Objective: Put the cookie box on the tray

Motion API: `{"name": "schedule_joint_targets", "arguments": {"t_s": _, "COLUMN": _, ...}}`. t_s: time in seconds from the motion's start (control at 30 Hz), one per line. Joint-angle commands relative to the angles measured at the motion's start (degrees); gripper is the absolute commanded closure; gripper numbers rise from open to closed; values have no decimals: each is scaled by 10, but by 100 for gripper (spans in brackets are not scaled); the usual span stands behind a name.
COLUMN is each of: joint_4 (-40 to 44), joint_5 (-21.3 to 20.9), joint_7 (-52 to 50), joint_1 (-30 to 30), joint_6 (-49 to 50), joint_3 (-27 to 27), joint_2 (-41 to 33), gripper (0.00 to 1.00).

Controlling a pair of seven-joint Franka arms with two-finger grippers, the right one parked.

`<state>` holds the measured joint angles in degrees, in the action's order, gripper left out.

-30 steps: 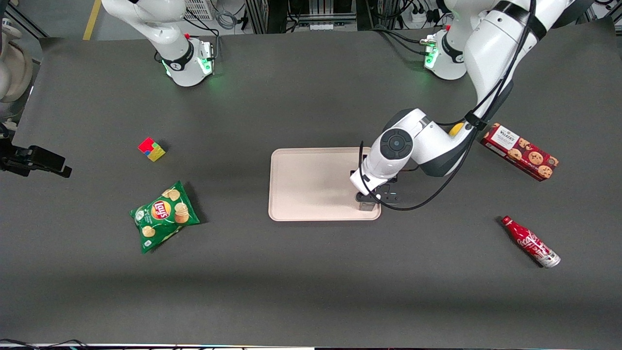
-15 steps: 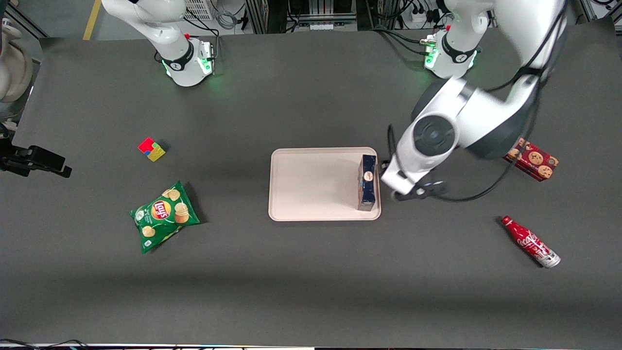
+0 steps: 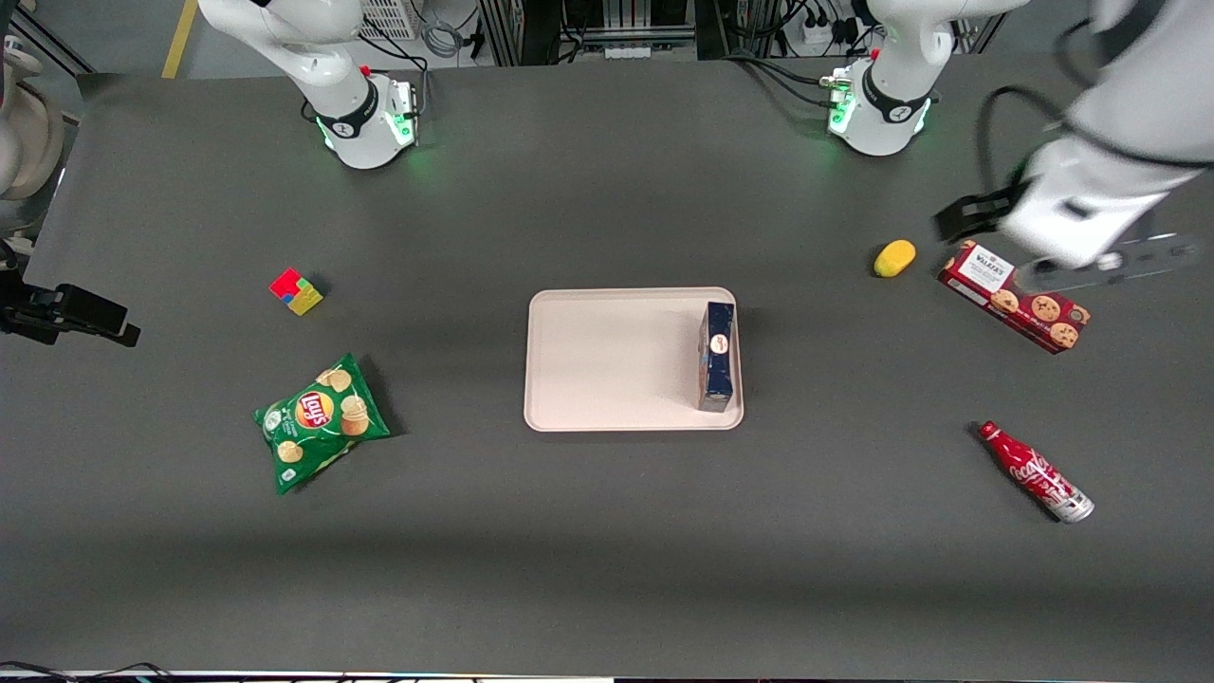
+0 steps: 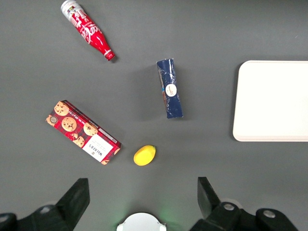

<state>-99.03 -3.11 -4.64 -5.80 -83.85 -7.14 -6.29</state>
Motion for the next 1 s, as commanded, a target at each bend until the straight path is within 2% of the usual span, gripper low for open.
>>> {"name": "schedule_joint_targets", "arguments": {"t_s": 0.0, "joint_4": -148, "joint_5": 25, "joint_7": 12, "joint_1": 5, "joint_6": -93, "joint_3": 12, "joint_2": -88, "gripper": 0}}
{"name": "schedule_joint_targets", "arguments": {"t_s": 0.13, "joint_4": -147, "joint_5": 38, "joint_7": 12, "joint_1": 5, "joint_6": -95, "joint_3": 13, "joint_2": -88, "gripper": 0}}
{"name": "schedule_joint_targets", "arguments": {"t_s": 0.97, "joint_4": -131, "joint_5": 41, "joint_7": 12, "joint_1": 11, "joint_6": -69, "joint_3": 15, "joint_2": -88, "gripper": 0}}
